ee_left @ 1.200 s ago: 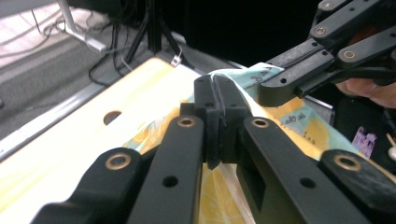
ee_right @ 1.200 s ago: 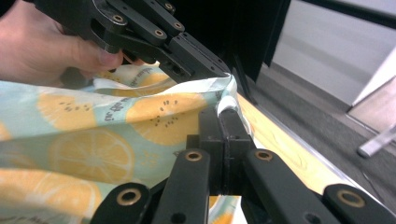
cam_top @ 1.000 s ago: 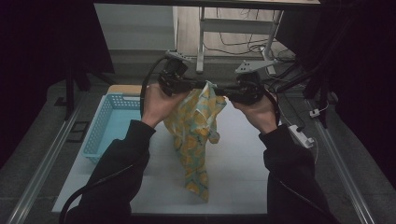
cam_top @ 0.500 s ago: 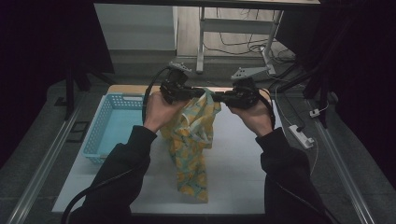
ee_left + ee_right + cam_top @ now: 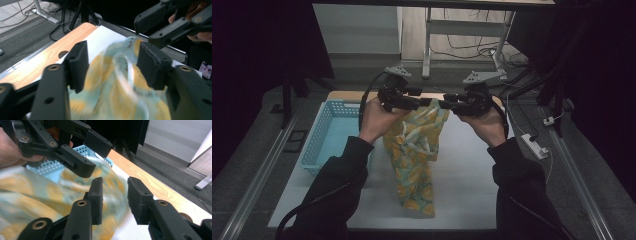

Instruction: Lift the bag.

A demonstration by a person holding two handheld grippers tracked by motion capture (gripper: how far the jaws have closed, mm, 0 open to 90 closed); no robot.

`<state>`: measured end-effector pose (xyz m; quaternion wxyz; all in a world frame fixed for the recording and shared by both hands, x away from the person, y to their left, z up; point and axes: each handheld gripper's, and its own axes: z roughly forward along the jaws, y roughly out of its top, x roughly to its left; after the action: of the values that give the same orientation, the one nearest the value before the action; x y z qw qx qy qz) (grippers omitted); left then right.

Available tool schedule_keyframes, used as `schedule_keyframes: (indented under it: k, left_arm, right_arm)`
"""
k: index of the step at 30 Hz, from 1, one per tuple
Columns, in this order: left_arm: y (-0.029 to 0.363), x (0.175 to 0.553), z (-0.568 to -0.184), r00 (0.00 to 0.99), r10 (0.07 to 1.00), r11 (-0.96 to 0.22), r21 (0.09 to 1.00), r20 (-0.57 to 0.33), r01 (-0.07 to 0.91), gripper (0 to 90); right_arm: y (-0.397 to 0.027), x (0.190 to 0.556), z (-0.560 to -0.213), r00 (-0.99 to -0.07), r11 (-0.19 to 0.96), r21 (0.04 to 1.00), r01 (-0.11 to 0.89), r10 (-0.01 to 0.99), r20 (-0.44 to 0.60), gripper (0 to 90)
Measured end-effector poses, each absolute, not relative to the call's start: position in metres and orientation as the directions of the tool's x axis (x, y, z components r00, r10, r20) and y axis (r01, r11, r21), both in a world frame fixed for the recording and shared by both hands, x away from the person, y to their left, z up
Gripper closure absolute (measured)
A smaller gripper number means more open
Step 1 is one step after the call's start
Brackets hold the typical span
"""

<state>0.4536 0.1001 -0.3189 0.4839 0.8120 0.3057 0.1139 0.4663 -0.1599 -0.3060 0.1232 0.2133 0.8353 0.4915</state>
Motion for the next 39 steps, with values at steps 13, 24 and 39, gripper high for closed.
schedule_keyframes:
  k: [13,24,39]
  left_arm:
    - [0.121,0.423,-0.325,0.782,0.614,-0.347,0.853,-0.108,0.391,15.8]
    - [0.129,0.398,-0.34,0.799,0.594,-0.371,0.85,-0.094,0.375,3.3]
    - [0.135,0.379,-0.39,0.804,0.58,-0.369,0.836,-0.134,0.406,0.0]
  right_arm:
    - [-0.16,0.451,-0.308,-0.879,0.435,0.875,0.211,0.476,-0.025,40.5]
    - [-0.159,0.438,-0.323,-0.888,0.426,0.883,0.196,0.46,-0.024,20.1]
    - [-0.155,0.42,-0.362,-0.889,0.428,0.876,0.221,0.458,0.001,0.0]
